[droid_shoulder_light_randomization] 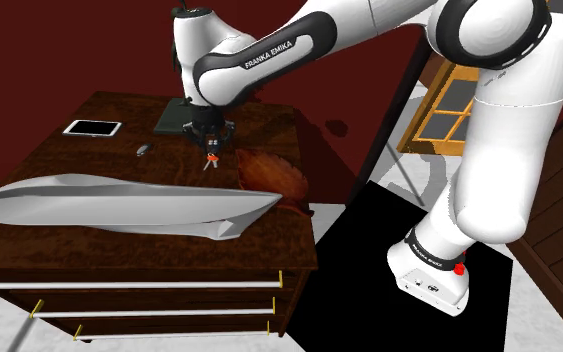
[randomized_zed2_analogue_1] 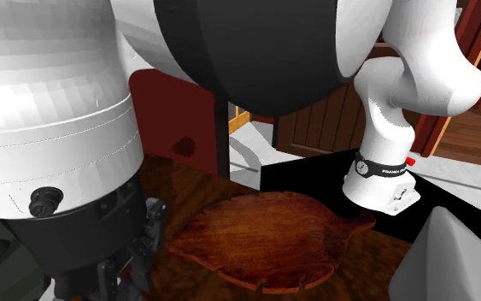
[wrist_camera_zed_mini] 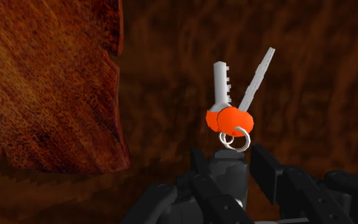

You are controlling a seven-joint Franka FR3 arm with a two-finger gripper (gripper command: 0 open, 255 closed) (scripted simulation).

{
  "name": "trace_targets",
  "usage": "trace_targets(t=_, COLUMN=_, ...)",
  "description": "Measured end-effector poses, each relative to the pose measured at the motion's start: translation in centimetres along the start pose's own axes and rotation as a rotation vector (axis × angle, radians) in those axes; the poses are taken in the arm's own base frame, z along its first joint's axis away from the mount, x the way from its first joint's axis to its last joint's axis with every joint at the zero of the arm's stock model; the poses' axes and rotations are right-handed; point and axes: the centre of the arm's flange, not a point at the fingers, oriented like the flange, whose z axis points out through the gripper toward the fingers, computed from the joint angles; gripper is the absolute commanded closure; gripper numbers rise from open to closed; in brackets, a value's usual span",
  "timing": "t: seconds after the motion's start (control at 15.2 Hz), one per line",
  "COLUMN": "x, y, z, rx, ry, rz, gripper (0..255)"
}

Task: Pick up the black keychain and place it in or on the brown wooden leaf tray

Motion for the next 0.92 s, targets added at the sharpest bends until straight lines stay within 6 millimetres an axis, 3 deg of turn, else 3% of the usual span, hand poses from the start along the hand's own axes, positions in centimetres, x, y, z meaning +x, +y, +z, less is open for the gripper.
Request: trace_targets(t=0.92, x=0.3, y=0.1, z=-7.4, rx=0.0, ry=0.0, rz=0.0, gripper=255)
